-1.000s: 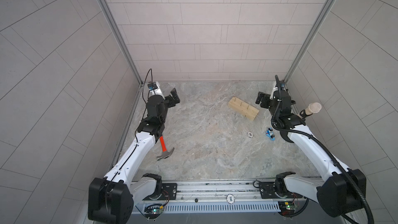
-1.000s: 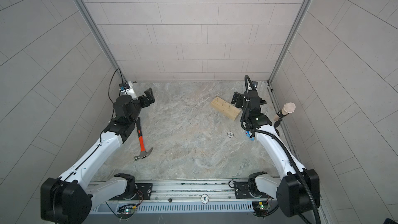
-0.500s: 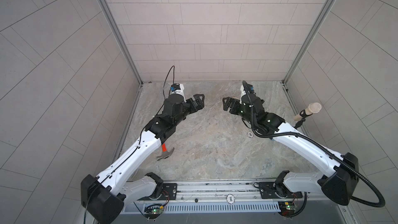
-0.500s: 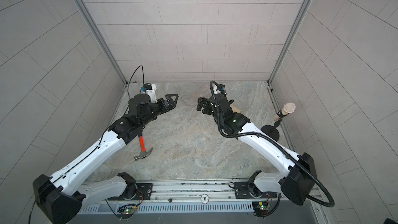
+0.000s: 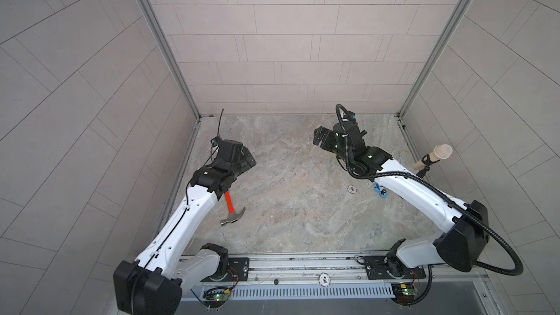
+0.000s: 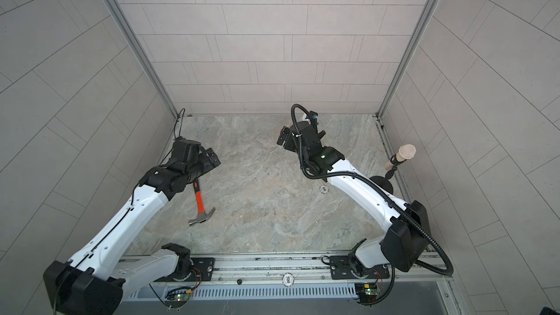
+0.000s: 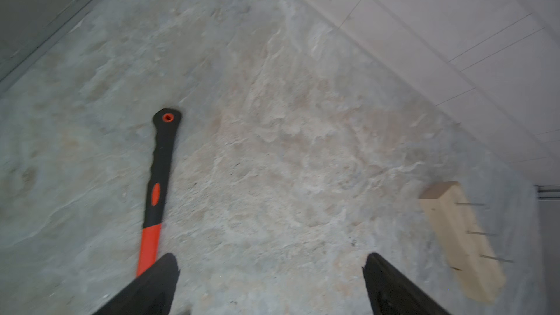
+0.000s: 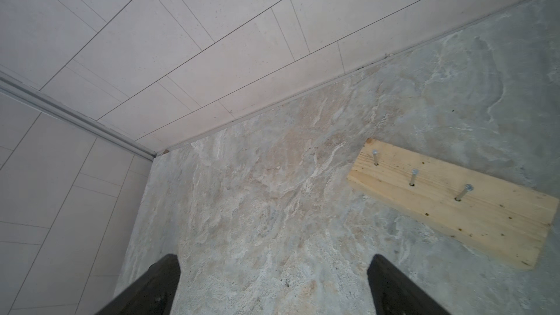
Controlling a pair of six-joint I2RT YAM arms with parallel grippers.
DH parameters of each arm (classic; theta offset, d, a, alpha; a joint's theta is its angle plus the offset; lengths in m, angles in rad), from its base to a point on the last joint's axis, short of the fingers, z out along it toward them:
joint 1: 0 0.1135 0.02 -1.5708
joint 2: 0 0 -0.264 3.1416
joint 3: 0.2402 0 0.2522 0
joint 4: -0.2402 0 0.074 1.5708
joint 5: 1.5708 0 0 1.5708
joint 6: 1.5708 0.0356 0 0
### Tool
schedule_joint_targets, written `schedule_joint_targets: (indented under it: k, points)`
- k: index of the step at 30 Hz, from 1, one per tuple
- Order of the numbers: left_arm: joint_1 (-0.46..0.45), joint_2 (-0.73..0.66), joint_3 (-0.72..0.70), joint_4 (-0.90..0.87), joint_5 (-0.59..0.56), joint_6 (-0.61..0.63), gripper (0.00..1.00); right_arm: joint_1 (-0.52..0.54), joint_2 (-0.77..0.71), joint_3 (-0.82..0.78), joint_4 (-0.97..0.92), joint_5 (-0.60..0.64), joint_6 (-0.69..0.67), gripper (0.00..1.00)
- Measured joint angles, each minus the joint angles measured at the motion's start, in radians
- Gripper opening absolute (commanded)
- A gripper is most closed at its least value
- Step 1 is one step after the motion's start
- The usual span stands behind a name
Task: Use a claw hammer to pull out a nail
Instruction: Move the hammer to the center of the board.
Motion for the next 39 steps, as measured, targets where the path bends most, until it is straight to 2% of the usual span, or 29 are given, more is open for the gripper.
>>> schedule_joint_targets:
  k: [5, 16, 30, 39]
  points:
    - [0.087, -0.005, -0.118, -0.061, 0.005, 0.010, 1.00, -0.002, -0.003, 0.000, -0.014, 0.077, -0.032, 1.00]
    - [0.107, 0.026, -0.335, -0.002, 0.076, 0.000, 1.00, -0.008, -0.003, 0.000, -0.029, 0.158, -0.050, 1.00]
    - [0.114, 0.107, -0.423, 0.116, 0.165, -0.021, 0.96, -0.014, -0.003, 0.001, -0.029, 0.173, -0.051, 1.00]
    - [0.116, 0.135, -0.433, 0.200, 0.220, -0.021, 0.95, -0.015, -0.002, 0.005, -0.031, 0.173, -0.044, 1.00]
